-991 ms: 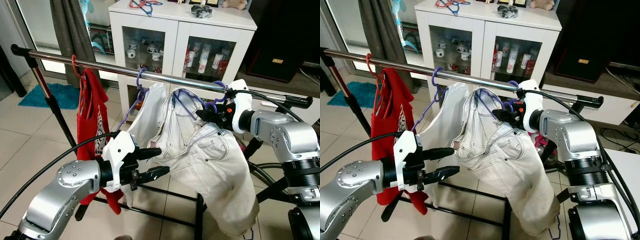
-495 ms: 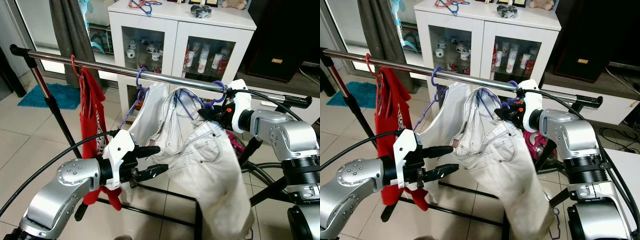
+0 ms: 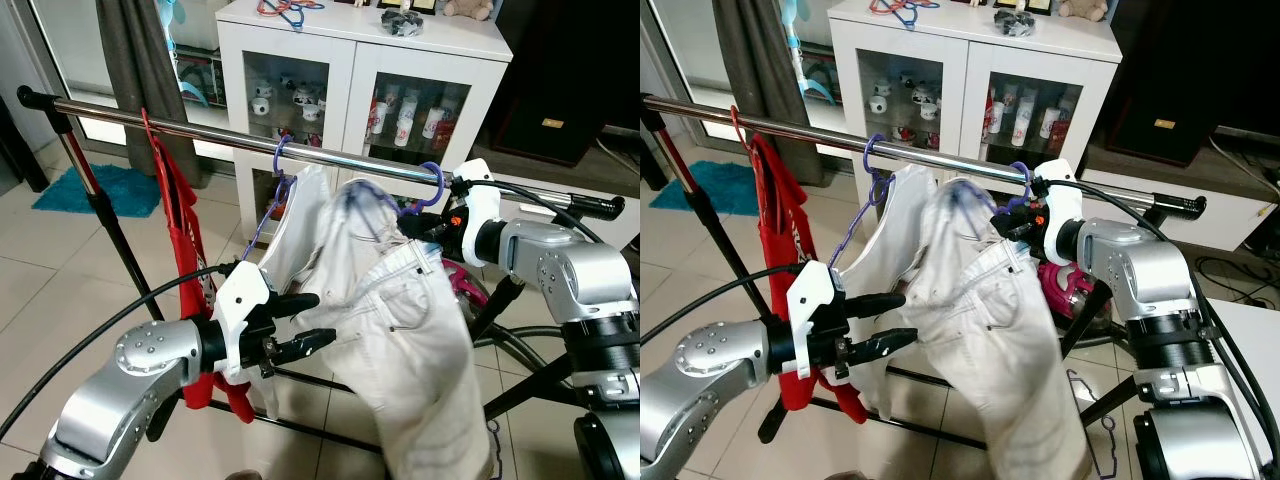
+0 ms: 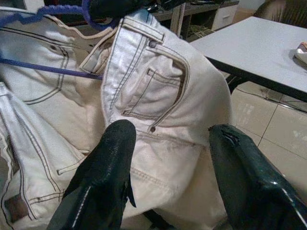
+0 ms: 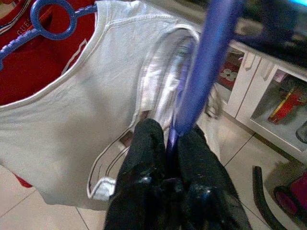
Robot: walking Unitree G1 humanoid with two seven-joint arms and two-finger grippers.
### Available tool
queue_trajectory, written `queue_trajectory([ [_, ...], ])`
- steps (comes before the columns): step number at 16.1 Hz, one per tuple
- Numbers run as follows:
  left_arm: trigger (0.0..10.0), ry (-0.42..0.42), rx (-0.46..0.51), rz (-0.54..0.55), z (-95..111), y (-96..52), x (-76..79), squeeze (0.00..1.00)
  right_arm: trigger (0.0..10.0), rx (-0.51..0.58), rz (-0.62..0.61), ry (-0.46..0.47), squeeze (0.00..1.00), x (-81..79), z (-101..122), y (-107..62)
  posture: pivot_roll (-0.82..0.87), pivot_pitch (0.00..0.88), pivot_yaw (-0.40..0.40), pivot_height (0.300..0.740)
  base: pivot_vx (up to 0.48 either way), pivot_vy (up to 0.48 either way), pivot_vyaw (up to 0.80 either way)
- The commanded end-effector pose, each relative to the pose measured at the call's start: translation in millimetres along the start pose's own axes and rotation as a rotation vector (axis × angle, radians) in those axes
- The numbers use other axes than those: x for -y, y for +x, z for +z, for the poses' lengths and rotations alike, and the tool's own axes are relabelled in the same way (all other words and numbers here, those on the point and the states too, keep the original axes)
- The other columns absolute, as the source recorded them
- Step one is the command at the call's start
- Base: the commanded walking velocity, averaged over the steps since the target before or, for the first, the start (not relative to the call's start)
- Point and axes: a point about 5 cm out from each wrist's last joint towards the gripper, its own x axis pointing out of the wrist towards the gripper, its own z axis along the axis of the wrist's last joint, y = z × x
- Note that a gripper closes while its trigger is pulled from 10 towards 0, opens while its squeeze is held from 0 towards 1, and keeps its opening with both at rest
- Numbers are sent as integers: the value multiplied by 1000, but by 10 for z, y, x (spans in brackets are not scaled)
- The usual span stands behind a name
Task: Hang hanger
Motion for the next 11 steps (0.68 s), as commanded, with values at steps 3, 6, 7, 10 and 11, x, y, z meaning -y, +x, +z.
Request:
queue_trajectory([
  [3,10000,20,5,8,-1,19,24,0,0,52,31,-8,0,-70,63,-35,97,0,-71,740,0,0,0],
  [6,10000,19,-11,97,-51,31,3,0,0,85,30,-7,0,-95,114,-126,95,0,-72,740,0,0,0],
  [7,10000,16,2,142,-55,47,-18,0,0,99,26,-8,0,-109,129,-187,94,0,-72,740,0,0,0],
  [10,10000,12,34,230,-58,59,-29,0,0,152,3,-4,0,-127,198,-329,86,0,-69,740,0,0,0],
  [11,10000,7,42,248,-55,61,-32,0,0,169,3,0,0,-135,220,-363,86,0,-70,740,0,0,0],
])
